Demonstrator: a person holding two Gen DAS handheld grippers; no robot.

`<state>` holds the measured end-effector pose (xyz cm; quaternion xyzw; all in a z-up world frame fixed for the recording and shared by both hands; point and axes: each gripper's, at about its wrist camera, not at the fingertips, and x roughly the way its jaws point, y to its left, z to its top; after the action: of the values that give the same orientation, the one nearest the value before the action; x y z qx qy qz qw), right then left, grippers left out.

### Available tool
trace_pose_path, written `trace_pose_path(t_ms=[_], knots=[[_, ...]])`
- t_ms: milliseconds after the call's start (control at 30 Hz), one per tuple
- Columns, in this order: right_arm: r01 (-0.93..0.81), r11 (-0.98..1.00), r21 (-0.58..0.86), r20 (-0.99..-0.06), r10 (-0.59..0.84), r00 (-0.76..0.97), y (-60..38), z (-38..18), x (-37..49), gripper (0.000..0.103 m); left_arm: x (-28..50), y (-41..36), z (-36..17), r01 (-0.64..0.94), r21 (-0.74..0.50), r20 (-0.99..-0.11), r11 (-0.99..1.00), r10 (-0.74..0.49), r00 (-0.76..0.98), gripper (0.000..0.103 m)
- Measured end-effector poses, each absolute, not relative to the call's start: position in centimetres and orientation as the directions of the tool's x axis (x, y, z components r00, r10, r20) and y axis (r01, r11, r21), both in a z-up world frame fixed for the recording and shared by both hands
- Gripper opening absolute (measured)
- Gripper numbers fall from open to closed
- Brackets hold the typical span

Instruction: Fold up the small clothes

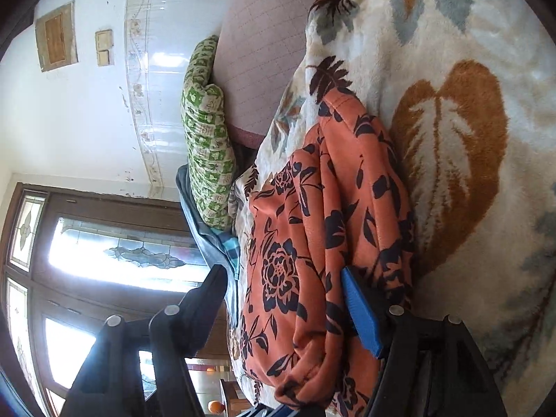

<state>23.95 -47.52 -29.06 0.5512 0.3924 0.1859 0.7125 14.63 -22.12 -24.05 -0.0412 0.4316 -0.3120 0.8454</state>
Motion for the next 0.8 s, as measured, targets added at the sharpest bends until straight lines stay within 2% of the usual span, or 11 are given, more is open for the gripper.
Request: trace_pose_path(t_ms=[100, 133, 200, 267, 367, 567, 667, 800], knots=[[0.212, 0.429, 0.878, -0.465, 0.66, 0.59, -46.2, -29.3, 25.3, 0.066, 14.5, -21.9, -23.6, 0.509, -0.318, -0.698, 0.8, -0.561, 0.445, 0.012], [0.218, 0.457, 0.862, -0.492, 0.653, 0.575, -45.6, -29.5, 25.7, 0.061, 14.4, -21.8, -23.5, 0.514, -0.309, -0.696, 0.801, -0.558, 0.452, 0.012], [0.224, 0.495, 0.839, -0.528, 0.645, 0.552, -44.8, -29.8, 26.2, 0.033, 14.5, -21.8, -23.8, 0.523, -0.295, -0.704, 0.8, -0.552, 0.447, 0.012], [0.226, 0.539, 0.811, -0.565, 0.623, 0.541, -44.3, -29.9, 26.5, 0.019, 14.8, -21.8, -24.3, 0.514, -0.308, -0.717, 0.801, -0.55, 0.428, 0.012], [0.183, 0.54, 0.822, -0.534, 0.615, 0.581, -44.4, -28.4, 26.1, 0.016, 14.7, -21.3, -23.9, 0.504, -0.35, -0.695, 0.79, -0.579, 0.426, 0.012], [0.06, 0.62, 0.782, -0.487, 0.549, 0.679, -45.6, -23.3, 23.4, 0.015, 13.8, -22.6, -22.4, 0.561, -0.354, -0.666, 0.748, -0.623, 0.41, 0.012], [0.112, 0.654, 0.748, -0.54, 0.503, 0.674, -46.9, -24.1, 22.5, 0.015, 13.6, -23.4, -23.3, 0.573, -0.343, -0.694, 0.744, -0.612, 0.38, 0.012], [0.262, 0.656, 0.708, -0.664, 0.491, 0.563, -48.3, -28.6, 23.5, 0.016, 14.1, -22.6, -24.0, 0.542, -0.359, -0.731, 0.76, -0.59, 0.344, 0.014]])
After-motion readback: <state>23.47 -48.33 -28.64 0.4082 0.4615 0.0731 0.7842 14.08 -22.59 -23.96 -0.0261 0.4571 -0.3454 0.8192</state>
